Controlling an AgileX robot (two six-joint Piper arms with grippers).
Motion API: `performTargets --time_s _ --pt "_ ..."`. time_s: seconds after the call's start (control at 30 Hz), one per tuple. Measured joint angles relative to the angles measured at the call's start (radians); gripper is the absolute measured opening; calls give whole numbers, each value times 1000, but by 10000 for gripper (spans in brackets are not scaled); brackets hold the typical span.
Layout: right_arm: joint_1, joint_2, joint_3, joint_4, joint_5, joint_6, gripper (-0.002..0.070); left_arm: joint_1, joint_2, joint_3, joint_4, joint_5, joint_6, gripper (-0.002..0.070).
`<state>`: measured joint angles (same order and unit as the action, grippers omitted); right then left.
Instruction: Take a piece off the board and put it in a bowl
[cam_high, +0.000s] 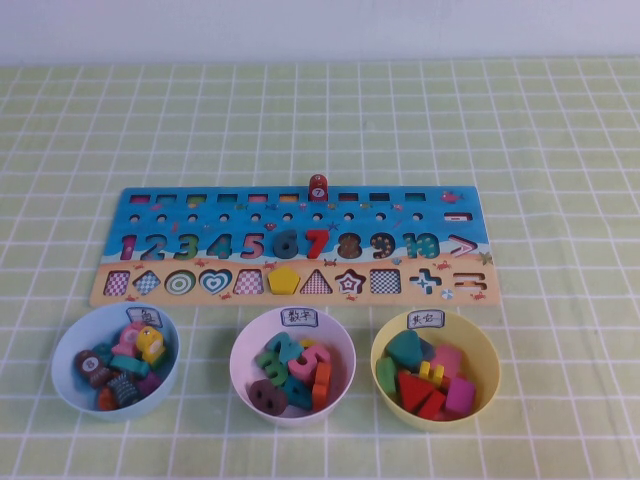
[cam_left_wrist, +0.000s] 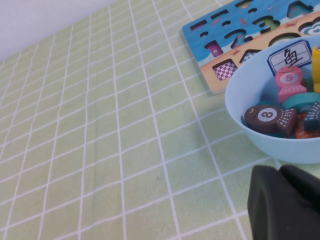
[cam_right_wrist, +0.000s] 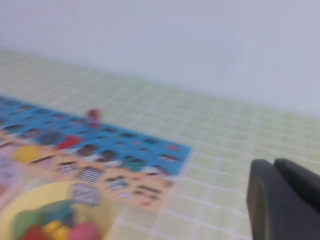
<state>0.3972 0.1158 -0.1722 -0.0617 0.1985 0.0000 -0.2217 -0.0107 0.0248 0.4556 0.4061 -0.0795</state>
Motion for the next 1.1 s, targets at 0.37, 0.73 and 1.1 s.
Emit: performTargets --time_s 0.37,0.73,1.1 --pt "-301 -104 141 97 -52 0 -17 0 0 0 0 0 0 -5" --pt "-314 -104 198 173 -7 0 -17 0 0 0 0 0 0 -5" --pt "-314 -122 198 173 143 0 -17 0 0 0 0 0 0 -5"
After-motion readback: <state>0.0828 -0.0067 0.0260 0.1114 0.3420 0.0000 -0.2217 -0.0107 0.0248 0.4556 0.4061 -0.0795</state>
